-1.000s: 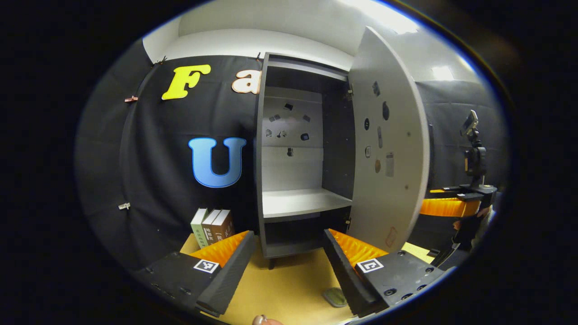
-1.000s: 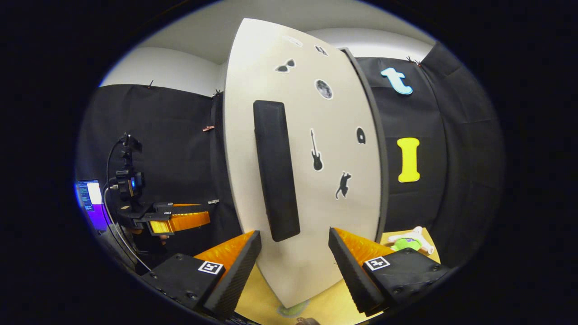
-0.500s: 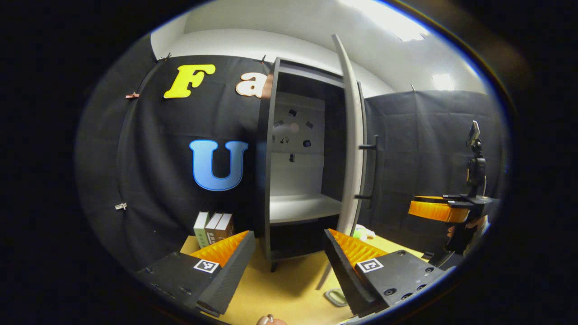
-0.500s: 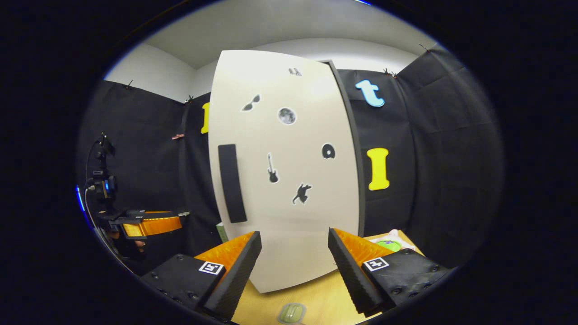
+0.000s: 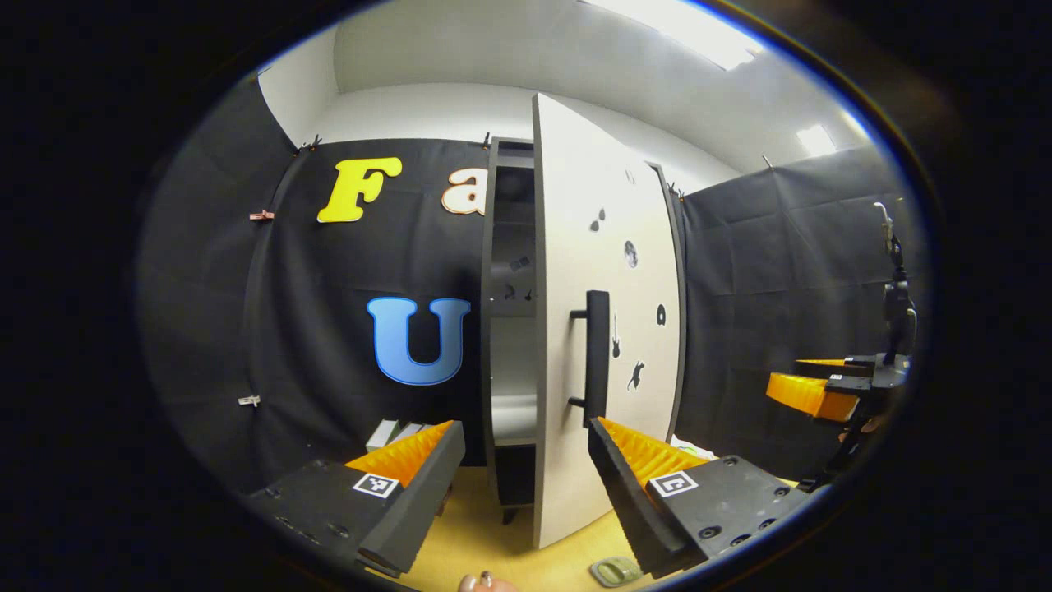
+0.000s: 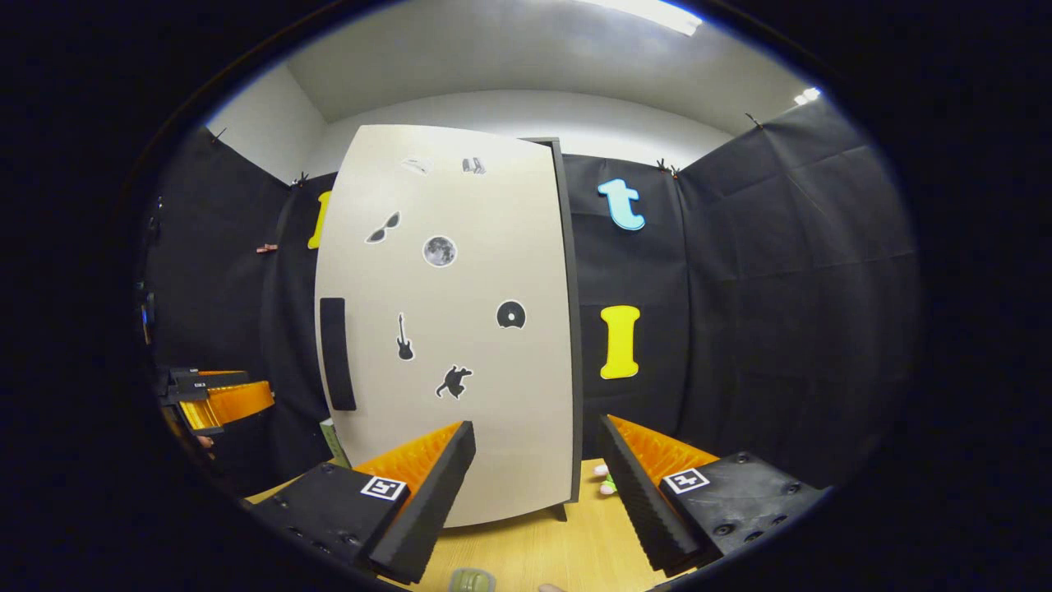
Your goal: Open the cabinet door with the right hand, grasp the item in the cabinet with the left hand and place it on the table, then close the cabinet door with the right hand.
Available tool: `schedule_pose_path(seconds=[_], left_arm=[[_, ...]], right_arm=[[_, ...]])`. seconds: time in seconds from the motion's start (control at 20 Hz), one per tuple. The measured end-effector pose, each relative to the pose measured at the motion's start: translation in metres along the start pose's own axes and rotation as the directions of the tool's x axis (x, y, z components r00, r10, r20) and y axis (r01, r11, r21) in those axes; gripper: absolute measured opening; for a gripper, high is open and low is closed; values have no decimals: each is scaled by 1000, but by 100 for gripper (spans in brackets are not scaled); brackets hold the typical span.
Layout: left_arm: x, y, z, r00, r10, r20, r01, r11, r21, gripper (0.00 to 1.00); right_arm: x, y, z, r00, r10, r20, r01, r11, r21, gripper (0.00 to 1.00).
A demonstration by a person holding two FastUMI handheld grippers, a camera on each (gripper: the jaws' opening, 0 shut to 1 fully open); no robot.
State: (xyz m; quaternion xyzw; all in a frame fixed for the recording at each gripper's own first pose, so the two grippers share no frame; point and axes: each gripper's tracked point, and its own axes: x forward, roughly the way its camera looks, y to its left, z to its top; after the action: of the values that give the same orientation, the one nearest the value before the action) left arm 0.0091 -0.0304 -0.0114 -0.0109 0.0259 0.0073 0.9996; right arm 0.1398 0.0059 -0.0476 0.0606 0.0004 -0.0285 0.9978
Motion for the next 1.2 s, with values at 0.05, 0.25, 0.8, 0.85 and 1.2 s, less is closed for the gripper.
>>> schedule_pose_path(seconds=[0.05, 0.25, 0.8, 0.85, 1.2], left_arm=[[1, -3, 0, 1000, 2, -3, -2, 1000, 1, 95], [1, -9, -5, 1000, 17, -16, -17, 1000, 0, 95], [0, -28, 0, 1000, -26, 7, 26, 999, -42, 95], [-1, -28, 1, 1000, -28, 9, 28, 999, -43, 95], [-1, -25, -2, 1000, -14, 5, 14, 1000, -23, 95]], right_arm=[[1, -1, 0, 1000, 1, -1, -1, 1000, 18, 97], [3, -10, 4, 1000, 5, 8, -5, 1000, 8, 97], [-6, 9, 10, 998, 53, 33, -52, 998, -25, 97], [-7, 11, 10, 998, 58, 33, -57, 998, -30, 97], [-11, 18, 13, 997, 73, 31, -71, 995, -65, 97]])
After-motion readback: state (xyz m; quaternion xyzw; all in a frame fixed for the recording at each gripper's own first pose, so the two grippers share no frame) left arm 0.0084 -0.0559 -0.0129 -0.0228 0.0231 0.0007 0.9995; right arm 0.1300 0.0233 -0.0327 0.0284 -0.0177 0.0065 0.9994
